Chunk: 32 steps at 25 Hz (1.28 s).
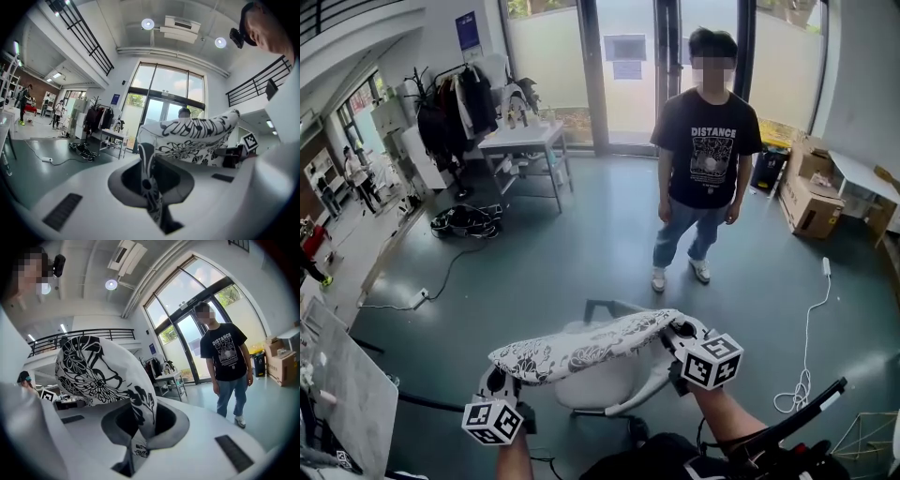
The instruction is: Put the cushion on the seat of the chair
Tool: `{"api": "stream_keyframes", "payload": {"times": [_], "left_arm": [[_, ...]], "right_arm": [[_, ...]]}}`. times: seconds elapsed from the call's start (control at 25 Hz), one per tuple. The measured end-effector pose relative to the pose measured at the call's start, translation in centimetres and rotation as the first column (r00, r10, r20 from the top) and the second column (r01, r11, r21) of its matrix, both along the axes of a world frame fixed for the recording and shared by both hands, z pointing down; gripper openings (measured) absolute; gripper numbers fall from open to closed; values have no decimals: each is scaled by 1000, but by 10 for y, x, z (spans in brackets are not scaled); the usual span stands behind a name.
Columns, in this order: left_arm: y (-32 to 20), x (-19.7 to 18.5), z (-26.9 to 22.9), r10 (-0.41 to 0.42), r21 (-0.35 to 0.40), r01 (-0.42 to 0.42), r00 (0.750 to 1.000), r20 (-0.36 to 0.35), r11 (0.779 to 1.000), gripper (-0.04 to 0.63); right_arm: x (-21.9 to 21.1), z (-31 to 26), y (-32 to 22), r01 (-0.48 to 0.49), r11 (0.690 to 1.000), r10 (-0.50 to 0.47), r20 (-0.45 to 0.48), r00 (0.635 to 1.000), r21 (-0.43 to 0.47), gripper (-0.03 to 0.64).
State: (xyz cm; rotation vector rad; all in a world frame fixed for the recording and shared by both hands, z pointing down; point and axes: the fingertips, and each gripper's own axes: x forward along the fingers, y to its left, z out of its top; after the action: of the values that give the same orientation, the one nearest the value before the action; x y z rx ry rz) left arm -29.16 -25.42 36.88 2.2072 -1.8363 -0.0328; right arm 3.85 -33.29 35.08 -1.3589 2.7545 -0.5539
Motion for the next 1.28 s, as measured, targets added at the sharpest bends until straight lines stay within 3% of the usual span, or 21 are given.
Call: {"api": "stream_keyframes", "payload": {"times": [0.32, 0.64, 0.8, 0.96, 1.08, 1.28], "left_arm": [[-38, 8, 20, -25, -61, 26, 1000, 4, 998, 17], [-68, 0, 67, -7, -165, 6, 1000, -6, 986, 17], [-103, -9, 82, 31, -169, -30, 1000, 4, 985, 17], [-108, -15, 116, 69, -260, -76, 997, -36, 963, 17], [-120, -21, 146, 114, -308, -111, 993, -9, 945, 17], [-126, -27, 194, 173, -407, -175, 984, -43, 896, 17]], "right_arm": [[6, 30, -46, 56, 997, -56, -3, 998, -44, 26], [0, 80, -77, 29, 988, -32, -14, 999, -150, 26], [-2, 100, -101, -2, 983, -3, -30, 1000, -186, 26], [-11, 129, -97, -30, 960, 13, -65, 998, -278, 26], [-19, 156, -105, -57, 944, 34, -78, 996, -324, 26], [-21, 210, -100, -111, 891, 73, -103, 992, -440, 26]]}}
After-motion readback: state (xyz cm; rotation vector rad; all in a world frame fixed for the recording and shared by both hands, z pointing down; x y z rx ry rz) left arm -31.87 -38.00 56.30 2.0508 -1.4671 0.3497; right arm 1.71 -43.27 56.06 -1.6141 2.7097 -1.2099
